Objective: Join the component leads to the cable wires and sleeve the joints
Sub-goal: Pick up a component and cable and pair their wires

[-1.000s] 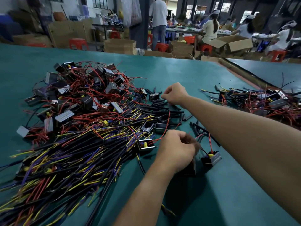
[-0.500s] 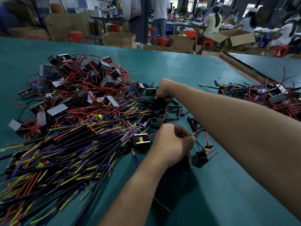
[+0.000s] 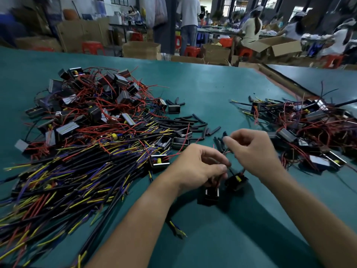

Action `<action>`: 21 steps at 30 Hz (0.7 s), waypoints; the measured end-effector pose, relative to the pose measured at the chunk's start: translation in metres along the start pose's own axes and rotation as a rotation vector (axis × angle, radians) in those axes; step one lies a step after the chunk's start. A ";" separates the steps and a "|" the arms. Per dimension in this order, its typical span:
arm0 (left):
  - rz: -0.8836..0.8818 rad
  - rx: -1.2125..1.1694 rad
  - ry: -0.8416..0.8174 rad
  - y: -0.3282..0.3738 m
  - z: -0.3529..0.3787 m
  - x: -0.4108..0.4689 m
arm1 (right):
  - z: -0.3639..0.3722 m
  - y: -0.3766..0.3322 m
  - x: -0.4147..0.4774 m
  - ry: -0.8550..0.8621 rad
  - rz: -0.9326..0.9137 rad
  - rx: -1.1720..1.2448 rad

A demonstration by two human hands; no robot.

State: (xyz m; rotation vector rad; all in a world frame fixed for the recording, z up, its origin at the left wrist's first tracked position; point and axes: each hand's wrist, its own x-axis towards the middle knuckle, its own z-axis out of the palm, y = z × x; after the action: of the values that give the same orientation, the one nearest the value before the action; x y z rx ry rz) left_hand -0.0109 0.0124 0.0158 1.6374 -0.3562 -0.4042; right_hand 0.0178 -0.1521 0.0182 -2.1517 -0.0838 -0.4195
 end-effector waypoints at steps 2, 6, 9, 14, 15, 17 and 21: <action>-0.002 0.038 0.032 0.001 0.002 0.000 | -0.009 -0.002 0.002 0.057 -0.055 0.037; -0.002 0.084 0.073 0.001 0.000 0.002 | -0.011 -0.003 0.006 -0.037 -0.113 0.000; 0.009 0.110 0.035 0.002 -0.002 0.001 | -0.009 0.007 0.002 -0.117 -0.104 -0.068; -0.002 0.158 0.011 0.004 0.001 -0.002 | -0.021 0.012 0.007 -0.280 -0.026 0.053; -0.007 0.165 0.008 0.004 0.001 -0.002 | -0.025 0.013 0.007 -0.308 -0.024 0.086; -0.008 0.169 0.010 0.003 0.003 -0.001 | -0.032 0.012 0.007 -0.370 -0.021 0.154; 0.005 0.147 0.046 -0.001 0.005 0.000 | -0.042 0.007 0.006 -0.552 0.039 0.335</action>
State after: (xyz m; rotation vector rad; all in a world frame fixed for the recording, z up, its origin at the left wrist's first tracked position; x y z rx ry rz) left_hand -0.0126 0.0083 0.0145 1.7860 -0.3618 -0.3423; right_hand 0.0138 -0.1908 0.0365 -1.8759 -0.3921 0.2108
